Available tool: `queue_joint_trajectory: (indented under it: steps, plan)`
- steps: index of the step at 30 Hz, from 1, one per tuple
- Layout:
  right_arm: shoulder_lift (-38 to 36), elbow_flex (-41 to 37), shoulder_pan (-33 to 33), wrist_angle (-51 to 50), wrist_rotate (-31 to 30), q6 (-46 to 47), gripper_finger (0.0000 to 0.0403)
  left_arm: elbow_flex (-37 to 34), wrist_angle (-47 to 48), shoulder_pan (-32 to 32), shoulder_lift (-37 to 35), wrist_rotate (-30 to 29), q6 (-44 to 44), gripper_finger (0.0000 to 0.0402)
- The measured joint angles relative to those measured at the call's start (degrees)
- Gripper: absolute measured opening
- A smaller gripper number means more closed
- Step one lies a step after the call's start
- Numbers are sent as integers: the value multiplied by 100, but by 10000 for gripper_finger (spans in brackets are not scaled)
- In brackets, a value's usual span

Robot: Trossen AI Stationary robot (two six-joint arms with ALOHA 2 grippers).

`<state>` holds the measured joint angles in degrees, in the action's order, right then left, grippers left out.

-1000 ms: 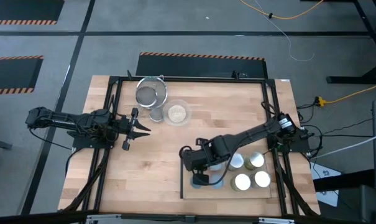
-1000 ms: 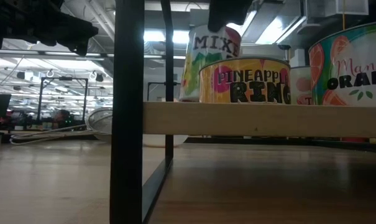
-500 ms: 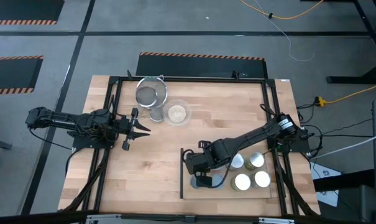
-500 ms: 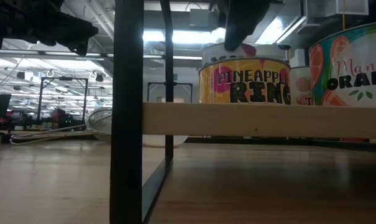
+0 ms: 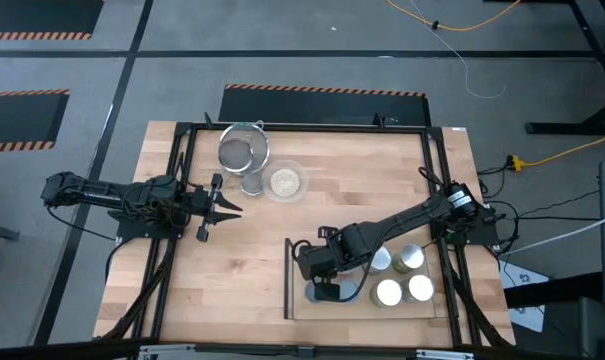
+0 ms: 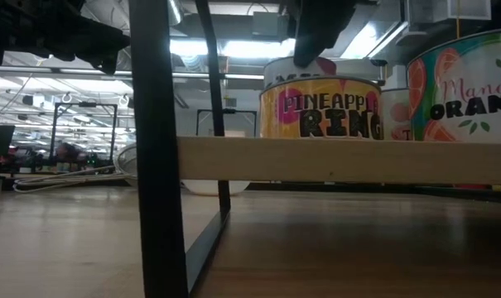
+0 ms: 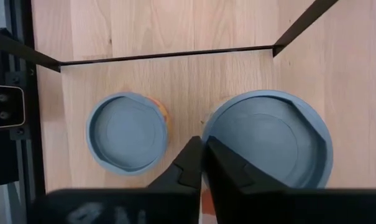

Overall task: Pick and place cans onto a shelf
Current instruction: Put the white can on the shelf aligned with the other yellow can

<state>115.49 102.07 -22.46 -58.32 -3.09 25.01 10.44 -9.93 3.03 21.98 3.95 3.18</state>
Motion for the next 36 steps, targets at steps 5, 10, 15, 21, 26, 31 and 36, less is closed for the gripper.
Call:
queue_joint_trajectory:
  steps: [5, 10, 15, 21, 26, 31, 36]
  plan:
    - [4, -1, 0, 4, 0, -25, 31, 0, 1, 0, 1, 0, 0, 66]
    - [8, -1, 0, 8, 5, -33, 32, 0, 1, 0, 2, 0, 0, 66]
    - [12, -8, 4, 87, 19, -114, 33, 0, 2, 0, 1, -1, 0, 66]
    - [14, -8, 2, 108, 35, -126, 38, 0, 2, 0, 0, -2, 0, 66]
    - [14, -8, 2, 113, 39, -128, 50, 0, 2, 0, 2, -2, 0, 66]
    - [17, -8, 2, 113, 37, -128, 51, 0, 2, 0, 1, -2, 2, 66]
    - [17, -8, 2, 111, 37, -132, 51, 0, 2, 0, 0, -2, 0, 66]
